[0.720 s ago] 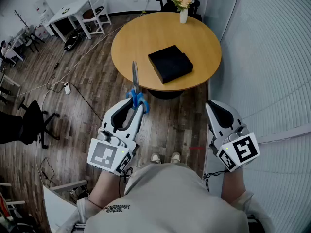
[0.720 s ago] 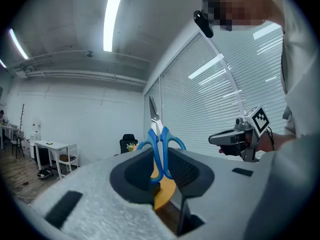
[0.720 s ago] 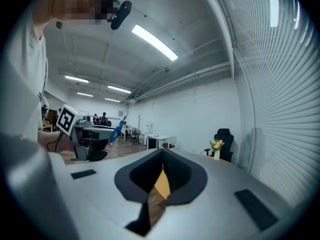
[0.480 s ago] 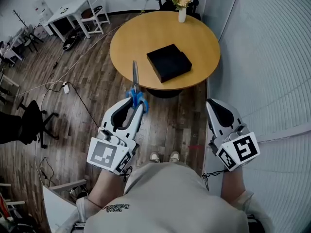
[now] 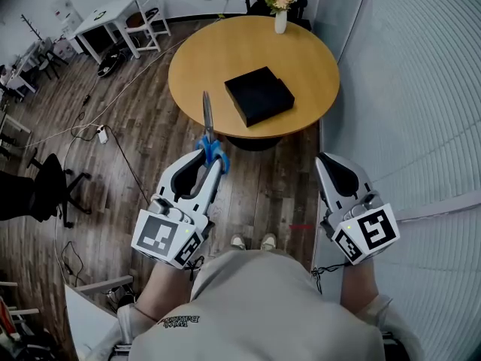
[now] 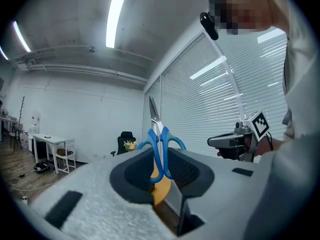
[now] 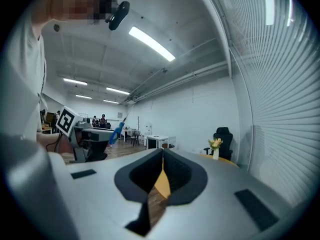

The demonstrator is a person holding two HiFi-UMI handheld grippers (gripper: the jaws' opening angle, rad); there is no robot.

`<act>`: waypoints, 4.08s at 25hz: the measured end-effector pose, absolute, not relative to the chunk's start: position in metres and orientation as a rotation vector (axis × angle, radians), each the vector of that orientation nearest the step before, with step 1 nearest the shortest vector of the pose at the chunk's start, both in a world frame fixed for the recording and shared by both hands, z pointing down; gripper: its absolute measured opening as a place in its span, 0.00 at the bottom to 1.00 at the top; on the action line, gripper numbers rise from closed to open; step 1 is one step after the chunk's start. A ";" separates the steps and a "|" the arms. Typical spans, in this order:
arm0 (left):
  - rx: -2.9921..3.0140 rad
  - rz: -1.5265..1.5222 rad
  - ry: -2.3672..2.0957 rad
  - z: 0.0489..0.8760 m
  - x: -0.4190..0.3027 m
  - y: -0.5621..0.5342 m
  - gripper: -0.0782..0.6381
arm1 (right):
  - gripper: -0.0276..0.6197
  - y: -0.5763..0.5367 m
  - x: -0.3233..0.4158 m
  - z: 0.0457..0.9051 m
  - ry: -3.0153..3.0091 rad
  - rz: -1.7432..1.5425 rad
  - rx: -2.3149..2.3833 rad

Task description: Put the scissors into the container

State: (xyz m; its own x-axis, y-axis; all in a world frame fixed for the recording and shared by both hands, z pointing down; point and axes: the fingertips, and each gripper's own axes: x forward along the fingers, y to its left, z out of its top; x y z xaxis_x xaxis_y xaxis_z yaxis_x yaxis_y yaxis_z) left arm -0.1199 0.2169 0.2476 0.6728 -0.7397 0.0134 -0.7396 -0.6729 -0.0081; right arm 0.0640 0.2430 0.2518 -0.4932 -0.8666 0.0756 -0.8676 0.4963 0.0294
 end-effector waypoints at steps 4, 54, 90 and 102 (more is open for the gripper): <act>-2.863 -0.026 1.301 0.252 -0.115 0.216 0.24 | 0.09 0.243 0.070 0.257 -2.649 0.021 1.521; -2.855 -0.096 1.372 0.298 -0.085 0.071 0.24 | 0.09 0.092 0.120 0.296 -2.626 0.049 1.540; -3.094 -0.175 1.005 0.319 -0.140 -0.201 0.24 | 0.09 -0.156 0.038 0.289 -2.412 0.155 1.751; -3.084 -0.370 0.874 0.323 -0.129 -0.188 0.24 | 0.09 -0.150 0.030 0.277 -2.379 0.106 1.719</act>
